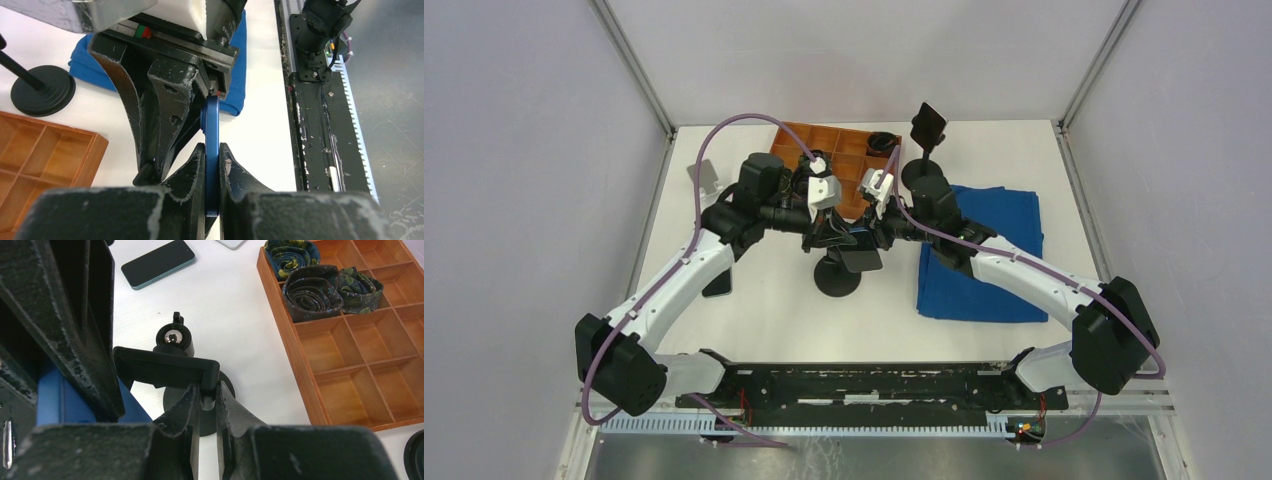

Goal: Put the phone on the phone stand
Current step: Install the phone on the phone stand.

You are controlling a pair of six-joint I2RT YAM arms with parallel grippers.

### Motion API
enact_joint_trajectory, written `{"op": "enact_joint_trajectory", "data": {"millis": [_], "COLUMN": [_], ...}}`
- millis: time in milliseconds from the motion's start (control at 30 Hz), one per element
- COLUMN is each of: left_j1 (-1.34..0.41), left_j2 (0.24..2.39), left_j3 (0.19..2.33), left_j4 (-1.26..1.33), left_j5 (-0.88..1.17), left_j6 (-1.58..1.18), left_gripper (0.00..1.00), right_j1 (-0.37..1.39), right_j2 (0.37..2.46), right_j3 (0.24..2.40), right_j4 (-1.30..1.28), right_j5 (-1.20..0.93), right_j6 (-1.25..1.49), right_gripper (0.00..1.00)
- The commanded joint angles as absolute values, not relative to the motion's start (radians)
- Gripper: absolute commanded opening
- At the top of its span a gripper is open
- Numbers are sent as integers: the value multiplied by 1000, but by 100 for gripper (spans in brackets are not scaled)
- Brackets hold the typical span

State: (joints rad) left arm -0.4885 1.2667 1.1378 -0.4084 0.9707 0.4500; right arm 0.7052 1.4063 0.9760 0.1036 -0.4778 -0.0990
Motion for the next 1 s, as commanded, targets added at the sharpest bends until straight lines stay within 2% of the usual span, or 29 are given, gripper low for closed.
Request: {"op": "enact_joint_trajectory", "data": {"millis": [0,967], "left_j1": [-489,-436], "left_j2": [1288,1274], "left_j3": [1156,1150], "left_j4": [-228,-227], "left_j5": [988,821], "left_j6": [444,525], "left_gripper": [2,2], "right_j1": [743,753], "right_j2": [1394,1395], "right_j3": [974,973], "right_j4": [107,100], "right_j5": [-581,-576], "right_j6": [-51,-67], "right_gripper": [0,0]}}
